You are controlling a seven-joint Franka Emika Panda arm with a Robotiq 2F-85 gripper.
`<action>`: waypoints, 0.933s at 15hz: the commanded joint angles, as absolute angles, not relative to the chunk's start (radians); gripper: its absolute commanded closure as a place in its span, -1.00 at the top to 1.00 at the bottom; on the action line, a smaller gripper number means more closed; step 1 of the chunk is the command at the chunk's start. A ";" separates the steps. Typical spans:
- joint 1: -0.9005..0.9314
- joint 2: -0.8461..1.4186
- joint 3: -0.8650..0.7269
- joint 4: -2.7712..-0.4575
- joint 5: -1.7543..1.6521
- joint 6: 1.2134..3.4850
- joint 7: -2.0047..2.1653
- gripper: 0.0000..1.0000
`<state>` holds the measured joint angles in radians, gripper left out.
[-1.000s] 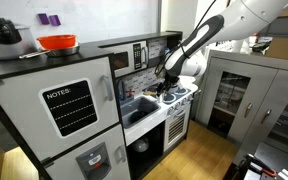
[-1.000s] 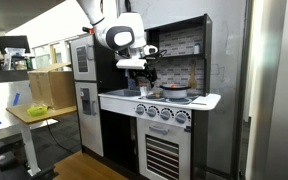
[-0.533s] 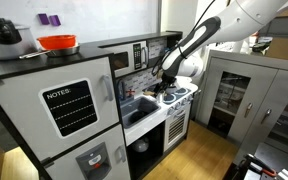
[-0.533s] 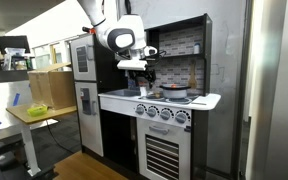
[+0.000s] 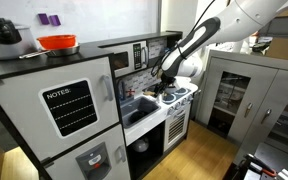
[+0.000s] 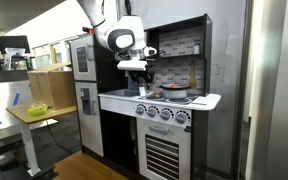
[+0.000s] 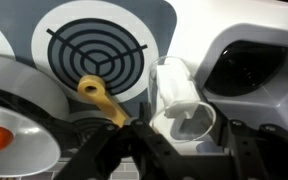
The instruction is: Put the glass on the shelf
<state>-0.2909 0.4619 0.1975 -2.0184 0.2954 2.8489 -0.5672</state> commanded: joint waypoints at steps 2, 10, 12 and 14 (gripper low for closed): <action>-0.314 0.455 0.211 -2.018 0.268 2.835 -0.572 -0.37; -0.313 0.239 0.146 -2.161 0.258 2.799 -0.554 -0.37; -0.300 0.181 0.129 -2.193 0.268 2.774 -0.566 -0.37; -0.274 0.127 0.099 -2.225 0.255 2.759 -0.552 -0.37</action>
